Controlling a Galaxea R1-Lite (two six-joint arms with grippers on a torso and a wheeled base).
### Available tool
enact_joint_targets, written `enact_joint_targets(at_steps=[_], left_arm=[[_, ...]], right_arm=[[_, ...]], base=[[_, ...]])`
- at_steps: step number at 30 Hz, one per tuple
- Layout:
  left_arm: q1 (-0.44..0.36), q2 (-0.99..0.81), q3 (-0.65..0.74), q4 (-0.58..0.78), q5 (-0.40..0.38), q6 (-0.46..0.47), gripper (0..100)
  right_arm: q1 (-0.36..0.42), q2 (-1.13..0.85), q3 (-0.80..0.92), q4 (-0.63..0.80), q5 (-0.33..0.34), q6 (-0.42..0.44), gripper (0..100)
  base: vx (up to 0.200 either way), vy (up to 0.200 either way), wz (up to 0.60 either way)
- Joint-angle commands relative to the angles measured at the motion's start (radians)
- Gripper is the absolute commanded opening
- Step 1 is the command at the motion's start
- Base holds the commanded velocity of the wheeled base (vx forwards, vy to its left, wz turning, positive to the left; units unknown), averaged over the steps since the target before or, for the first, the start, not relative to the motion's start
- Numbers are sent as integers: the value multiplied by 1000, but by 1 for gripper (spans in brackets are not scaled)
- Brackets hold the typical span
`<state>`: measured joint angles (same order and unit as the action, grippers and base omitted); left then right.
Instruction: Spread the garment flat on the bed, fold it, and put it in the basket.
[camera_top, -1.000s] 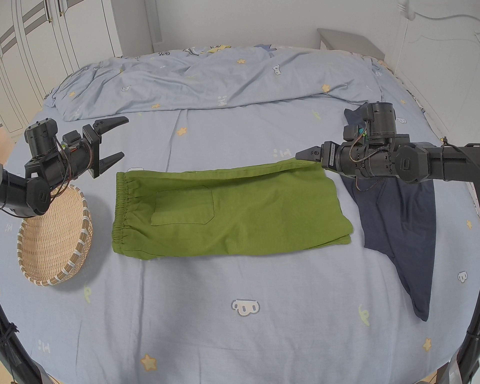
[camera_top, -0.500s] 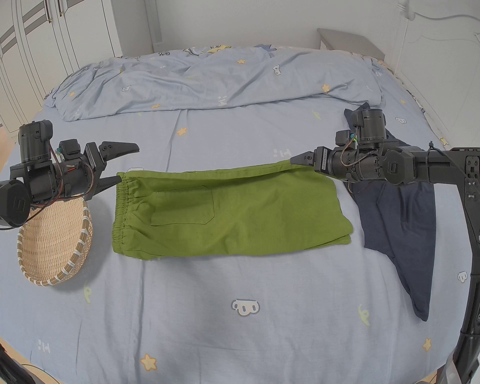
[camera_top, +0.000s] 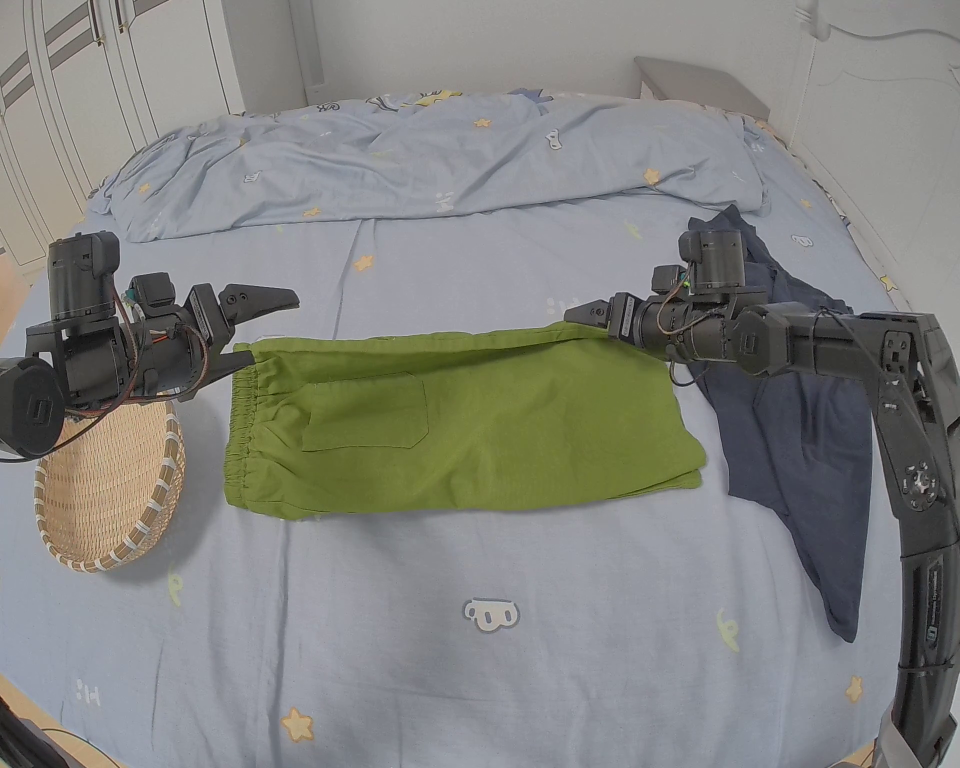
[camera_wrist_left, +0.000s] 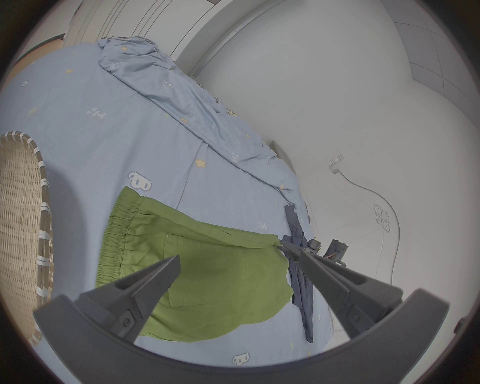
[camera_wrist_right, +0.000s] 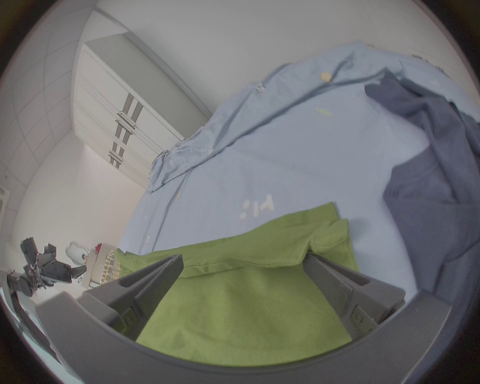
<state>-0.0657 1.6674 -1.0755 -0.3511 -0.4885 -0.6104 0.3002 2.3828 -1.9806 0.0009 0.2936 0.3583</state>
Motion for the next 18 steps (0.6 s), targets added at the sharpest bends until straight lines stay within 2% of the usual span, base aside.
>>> enact_joint_targets(at_steps=[1, 6, 9, 11, 12, 14, 15, 16, 18], left_arm=[[-3, 8, -1, -2, 1, 0, 100], [0, 23, -6, -5, 2, 1, 100], [0, 32, -6, -5, 2, 1, 100], [-2, 40, -1, -8, 1, 8, 100], [-2, 40, 0, -8, 1, 9, 100], [-3, 37, 9, -26, -2, 18, 100], [-3, 37, 9, -26, -2, 18, 100], [-5, 34, 20, -43, -2, 18, 100], [-6, 32, 25, -51, -2, 18, 100]], right_arm=[[-3, 116, -19, -36, -4, 50, 100], [-12, 148, -19, -127, -16, 133, 100], [-12, 142, -19, -150, -30, 149, 100], [-12, 72, -19, -150, -51, 160, 100], [-12, 56, -19, -150, -53, 162, 100], [-12, -111, -19, -156, -41, 186, 100], [-12, -111, -19, -156, -41, 186, 100], [-12, -223, -19, -202, -19, 189, 100], [-10, -263, 22, -248, -16, 188, 100]], base=[[0, 0, 0], [0, 0, 0], [0, 0, 0], [0, 0, 0], [0, 0, 0], [0, 0, 0], [0, 0, 0], [0, 0, 0], [0, 0, 0]])
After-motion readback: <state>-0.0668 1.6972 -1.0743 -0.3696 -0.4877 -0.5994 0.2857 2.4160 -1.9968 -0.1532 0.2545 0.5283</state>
